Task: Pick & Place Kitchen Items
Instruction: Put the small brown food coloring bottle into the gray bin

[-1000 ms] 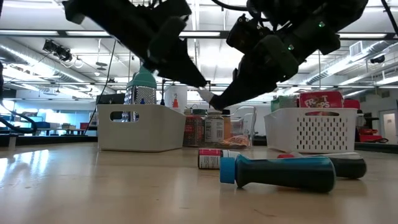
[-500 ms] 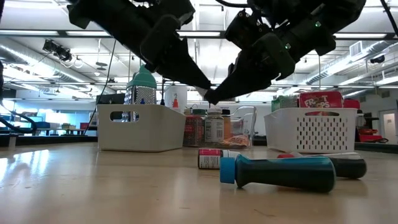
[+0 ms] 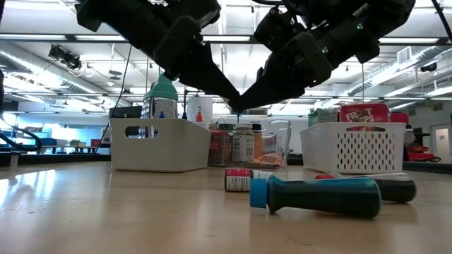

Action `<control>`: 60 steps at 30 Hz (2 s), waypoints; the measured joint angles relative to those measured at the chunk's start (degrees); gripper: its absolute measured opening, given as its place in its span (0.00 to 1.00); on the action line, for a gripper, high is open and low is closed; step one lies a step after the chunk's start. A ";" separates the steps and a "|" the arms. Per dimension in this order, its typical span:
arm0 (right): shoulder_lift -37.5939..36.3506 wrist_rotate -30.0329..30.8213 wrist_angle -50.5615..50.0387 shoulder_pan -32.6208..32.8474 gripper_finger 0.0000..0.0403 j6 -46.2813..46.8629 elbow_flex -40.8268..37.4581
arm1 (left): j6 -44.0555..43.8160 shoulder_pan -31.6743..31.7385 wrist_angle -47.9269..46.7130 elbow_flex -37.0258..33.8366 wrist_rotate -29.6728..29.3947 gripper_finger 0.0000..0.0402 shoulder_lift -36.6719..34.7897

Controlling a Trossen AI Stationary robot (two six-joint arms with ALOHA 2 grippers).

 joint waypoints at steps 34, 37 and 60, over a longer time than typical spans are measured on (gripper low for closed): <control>-0.11 9.86 -8.41 0.03 0.61 4.75 0.09 | -42.89 -0.57 -48.54 -1.14 -31.58 0.21 -13.11; -0.11 9.84 -7.45 0.03 0.61 5.67 0.09 | -44.67 0.97 -47.84 -2.65 -28.36 0.22 -13.11; -0.07 1.82 -3.36 0.03 0.61 6.43 0.09 | -42.66 5.64 -38.08 -5.40 -17.20 0.22 -11.95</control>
